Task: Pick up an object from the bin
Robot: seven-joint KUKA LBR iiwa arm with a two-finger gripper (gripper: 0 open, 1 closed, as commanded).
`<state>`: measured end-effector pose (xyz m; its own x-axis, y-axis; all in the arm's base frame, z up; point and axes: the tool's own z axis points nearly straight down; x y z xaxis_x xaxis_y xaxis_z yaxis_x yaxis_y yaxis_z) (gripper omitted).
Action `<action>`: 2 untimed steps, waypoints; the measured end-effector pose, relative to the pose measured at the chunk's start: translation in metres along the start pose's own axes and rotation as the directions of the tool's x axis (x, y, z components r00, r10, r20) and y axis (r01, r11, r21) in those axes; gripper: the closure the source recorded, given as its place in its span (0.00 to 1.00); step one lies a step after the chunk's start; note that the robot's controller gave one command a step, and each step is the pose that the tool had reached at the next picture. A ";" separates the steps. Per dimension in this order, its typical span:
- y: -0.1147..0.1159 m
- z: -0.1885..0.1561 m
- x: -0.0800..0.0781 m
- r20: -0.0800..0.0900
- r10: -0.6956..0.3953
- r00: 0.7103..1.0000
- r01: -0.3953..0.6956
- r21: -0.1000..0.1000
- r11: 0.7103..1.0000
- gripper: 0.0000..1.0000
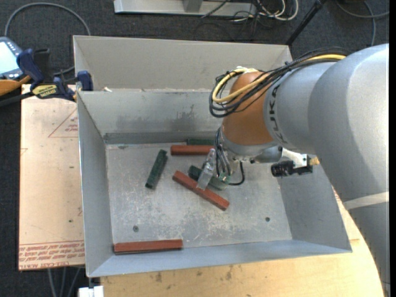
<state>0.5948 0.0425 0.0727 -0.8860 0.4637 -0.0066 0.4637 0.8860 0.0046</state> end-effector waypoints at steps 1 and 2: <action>0.002 -0.105 -0.003 0.002 -0.003 1.000 0.003 -0.001 1.000 1.00; 0.003 -0.107 -0.003 -0.004 -0.006 1.000 0.006 0.003 1.000 1.00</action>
Offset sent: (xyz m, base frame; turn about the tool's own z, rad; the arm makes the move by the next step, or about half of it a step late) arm 0.0000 0.0001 0.1006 0.0000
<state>0.5981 0.0434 0.1800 -0.8886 0.4586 -0.0023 0.4586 0.8886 0.0013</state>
